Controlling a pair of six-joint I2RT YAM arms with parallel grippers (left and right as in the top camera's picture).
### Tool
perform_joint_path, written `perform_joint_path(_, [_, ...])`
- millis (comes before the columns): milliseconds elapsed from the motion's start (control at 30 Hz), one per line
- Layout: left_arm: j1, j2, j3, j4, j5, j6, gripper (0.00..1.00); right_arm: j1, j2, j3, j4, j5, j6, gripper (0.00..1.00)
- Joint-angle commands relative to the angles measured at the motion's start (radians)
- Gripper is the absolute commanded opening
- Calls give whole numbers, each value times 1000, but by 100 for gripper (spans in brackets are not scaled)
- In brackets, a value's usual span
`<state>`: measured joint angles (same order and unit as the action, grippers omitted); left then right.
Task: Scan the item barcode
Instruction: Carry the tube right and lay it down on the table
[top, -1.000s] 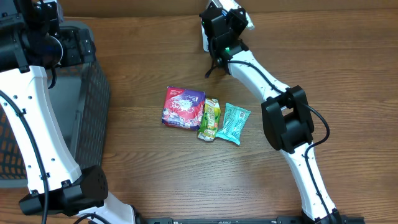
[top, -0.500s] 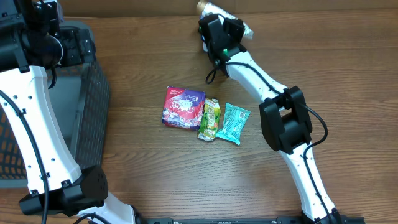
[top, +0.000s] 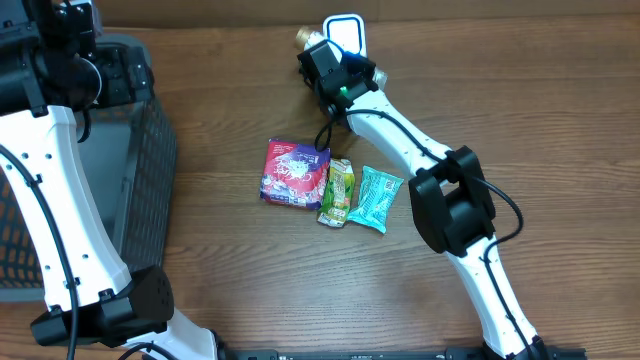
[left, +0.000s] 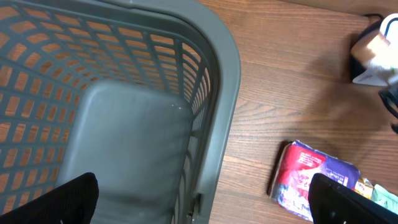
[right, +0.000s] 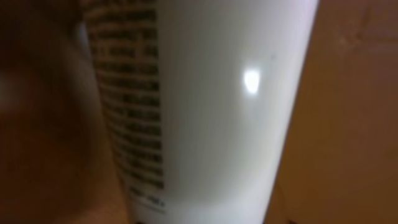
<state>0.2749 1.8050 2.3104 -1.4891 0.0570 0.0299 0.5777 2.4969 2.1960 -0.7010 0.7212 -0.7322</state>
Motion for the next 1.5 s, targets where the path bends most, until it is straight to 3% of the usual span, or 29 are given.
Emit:
perform_joint_path(0, [-9, -6, 2, 2, 11, 15, 100, 11, -295, 29, -98, -225, 267, 4])
perform_joint_path(200, [-9, -6, 2, 1, 11, 15, 100, -25, -516, 29, -303, -429, 731, 4])
perform_joint_path(333, [-9, -6, 2, 1, 11, 15, 100, -103, -612, 29, -513, -641, 935, 4])
perform_joint_path(467, [-9, -6, 2, 1, 11, 15, 100, -228, -616, 19, -723, -664, 1114, 4])
perform_joint_path(567, [-9, -6, 2, 1, 11, 15, 100, -335, -615, -65, -765, -664, 1200, 4])
perform_joint_path(733, [-9, -6, 2, 1, 11, 15, 100, -473, -615, -309, -668, -664, 1287, 4])
perform_joint_path(1033, [-10, -6, 2, 1, 11, 15, 100, -595, -615, -731, -373, -682, 1297, 4])
perform_joint_path(1300, [-10, -6, 2, 1, 11, 15, 100, -719, -615, -929, -144, -674, 1534, 4])
perform_joint_path(1367, [-9, -6, 2, 1, 11, 15, 99, -730, -615, -945, -126, -674, 1543, 19])
perform_joint_path(1467, [-9, -6, 2, 1, 11, 15, 100, -732, -616, -940, -124, -697, 1475, 52])
